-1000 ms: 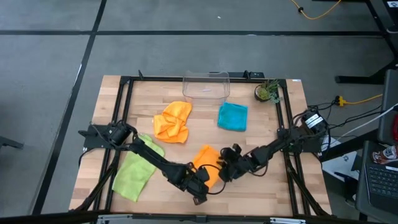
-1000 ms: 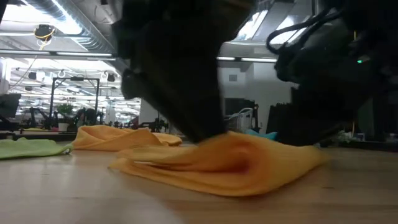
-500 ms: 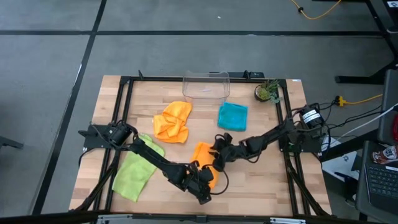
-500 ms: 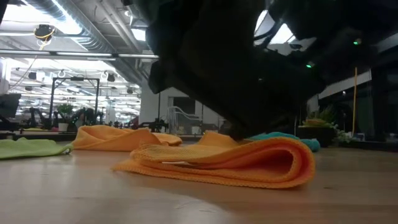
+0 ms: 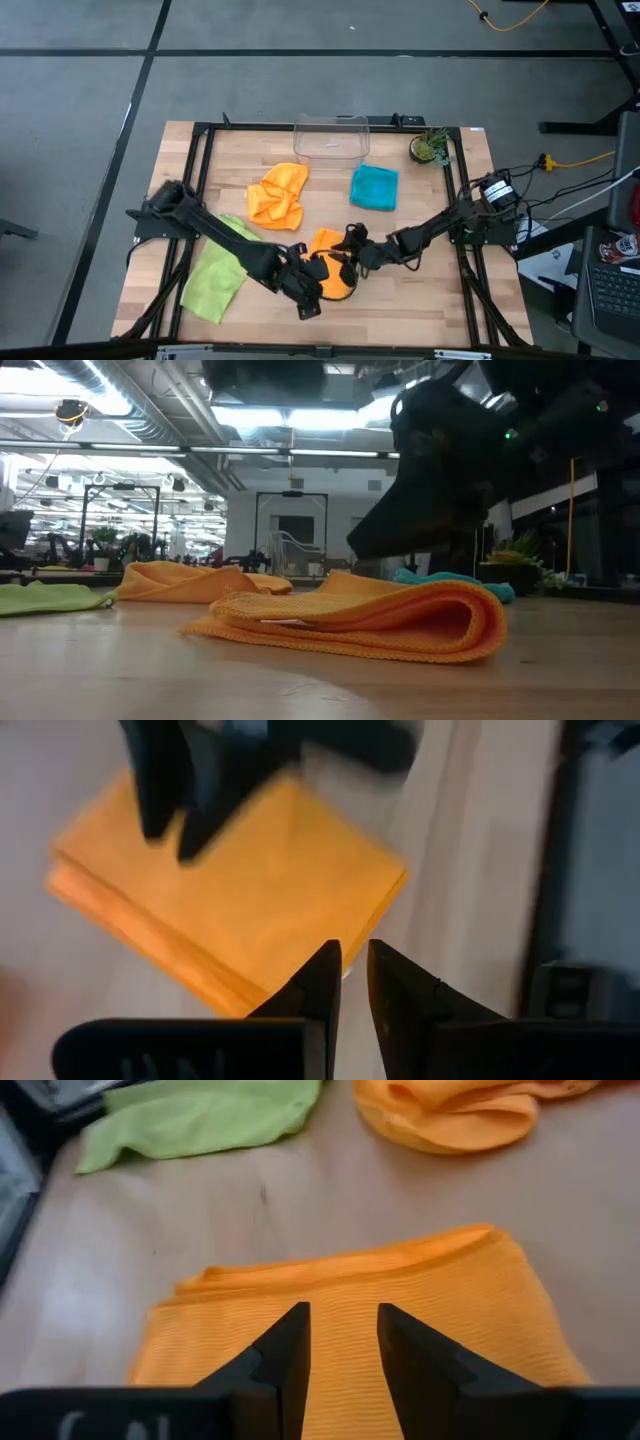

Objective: Fold microfiber towels
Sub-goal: Fold the bottom orange microfiber cloth

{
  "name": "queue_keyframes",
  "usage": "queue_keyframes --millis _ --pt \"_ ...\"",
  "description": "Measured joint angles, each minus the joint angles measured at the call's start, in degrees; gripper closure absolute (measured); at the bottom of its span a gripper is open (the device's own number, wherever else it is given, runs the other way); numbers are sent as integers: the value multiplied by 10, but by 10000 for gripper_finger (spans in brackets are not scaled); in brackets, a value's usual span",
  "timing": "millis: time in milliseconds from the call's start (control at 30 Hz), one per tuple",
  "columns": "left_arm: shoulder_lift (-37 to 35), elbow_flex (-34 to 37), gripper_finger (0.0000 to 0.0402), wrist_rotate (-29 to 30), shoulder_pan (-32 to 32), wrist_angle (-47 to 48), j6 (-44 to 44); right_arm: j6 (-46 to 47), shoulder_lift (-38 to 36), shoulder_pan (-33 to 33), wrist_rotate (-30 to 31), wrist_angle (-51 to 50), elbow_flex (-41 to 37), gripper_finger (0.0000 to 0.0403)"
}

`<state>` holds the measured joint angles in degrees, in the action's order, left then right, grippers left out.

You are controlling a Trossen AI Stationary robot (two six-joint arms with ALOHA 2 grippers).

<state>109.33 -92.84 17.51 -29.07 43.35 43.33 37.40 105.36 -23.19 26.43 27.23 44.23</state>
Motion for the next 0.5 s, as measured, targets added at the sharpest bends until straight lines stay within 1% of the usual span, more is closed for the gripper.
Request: queue_keyframes --millis 67,167,233,267,333,433,500 --pt "-27 0 357 18 1 10 0 13 26 -10 33 1 22 282" --pt "-58 0 357 71 1 6 0 21 75 -19 74 0 72 282" --pt "-75 0 357 104 0 8 0 -13 105 -22 94 -3 109 282" --pt "-80 0 357 112 -1 7 0 -35 120 -24 110 -11 127 282" --pt "-89 0 357 119 -2 12 0 -47 146 -27 132 -30 157 282" --pt "-91 0 357 121 -5 13 -1 -45 166 -31 162 -45 177 282" --pt "-90 0 357 120 -8 20 -2 -33 167 -38 207 -43 179 282"
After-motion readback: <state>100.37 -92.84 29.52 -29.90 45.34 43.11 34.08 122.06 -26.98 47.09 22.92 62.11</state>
